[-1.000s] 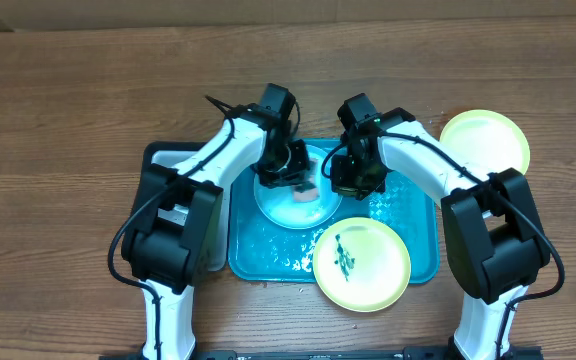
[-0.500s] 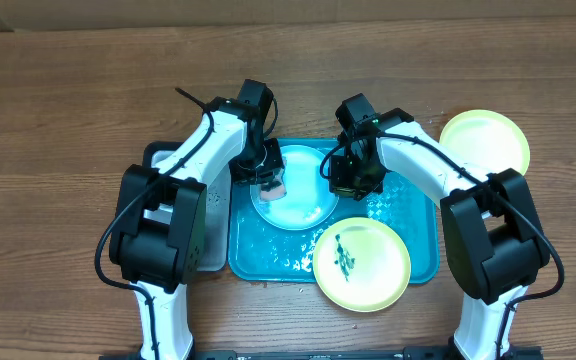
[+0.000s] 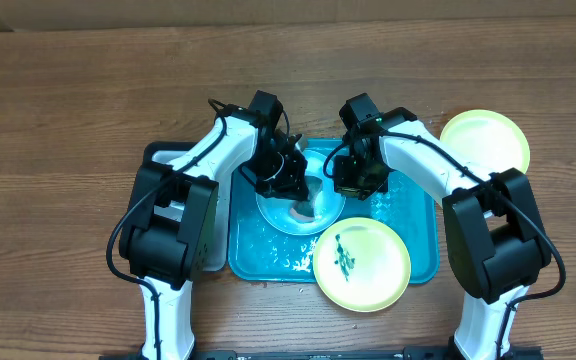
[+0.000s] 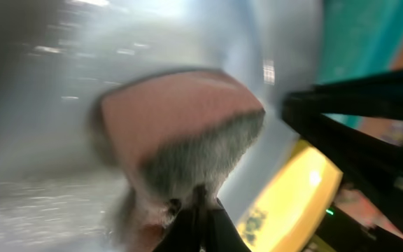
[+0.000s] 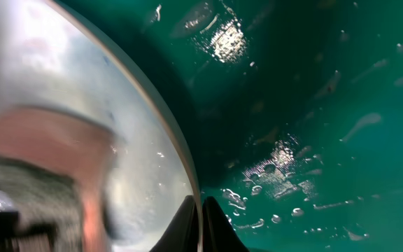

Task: Clean dirty plates on tray and stack at the side
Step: 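Scrub the white plate with the sponge held in the left gripper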

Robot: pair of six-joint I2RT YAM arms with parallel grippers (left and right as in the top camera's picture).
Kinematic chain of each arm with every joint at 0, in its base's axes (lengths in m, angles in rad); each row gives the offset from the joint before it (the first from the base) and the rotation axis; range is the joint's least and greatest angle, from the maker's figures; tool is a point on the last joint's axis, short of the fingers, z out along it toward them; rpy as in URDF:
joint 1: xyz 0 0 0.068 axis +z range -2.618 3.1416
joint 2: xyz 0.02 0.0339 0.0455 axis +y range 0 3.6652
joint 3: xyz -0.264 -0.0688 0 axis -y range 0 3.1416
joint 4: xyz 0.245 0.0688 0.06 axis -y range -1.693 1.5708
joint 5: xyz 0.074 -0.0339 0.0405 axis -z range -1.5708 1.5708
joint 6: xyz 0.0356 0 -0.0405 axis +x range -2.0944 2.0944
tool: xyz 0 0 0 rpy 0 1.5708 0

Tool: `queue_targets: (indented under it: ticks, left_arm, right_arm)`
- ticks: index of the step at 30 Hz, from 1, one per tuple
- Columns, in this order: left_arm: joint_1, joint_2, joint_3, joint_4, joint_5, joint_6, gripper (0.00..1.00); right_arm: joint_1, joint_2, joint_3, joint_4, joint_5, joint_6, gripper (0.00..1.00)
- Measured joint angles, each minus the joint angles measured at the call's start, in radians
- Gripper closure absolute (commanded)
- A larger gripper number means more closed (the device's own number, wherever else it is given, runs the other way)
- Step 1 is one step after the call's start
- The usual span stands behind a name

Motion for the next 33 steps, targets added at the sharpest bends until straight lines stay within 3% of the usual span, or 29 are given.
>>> queue_targets:
  ticks: [6, 12, 27, 33]
  left_arm:
    - [0.007, 0.0, 0.0, 0.09, 0.151, 0.011, 0.96]
    - [0.008, 0.0, 0.0, 0.184, 0.186, -0.07, 0.96]
    - [-0.039, 0.0, -0.002, 0.241, 0.058, -0.217, 0.96]
    - [-0.059, 0.0, -0.021, 0.151, -0.073, -0.256, 0.96]
  right_arm:
    - [0.0, 0.0, 0.0, 0.006, -0.002, 0.0, 0.96]
    - [0.002, 0.0, 0.0, 0.006, -0.003, 0.0, 0.96]
    - [0.003, 0.0, 0.0, 0.007, -0.002, 0.0, 0.96]
    - [0.003, 0.0, 0.0, 0.006, -0.005, 0.0, 0.96]
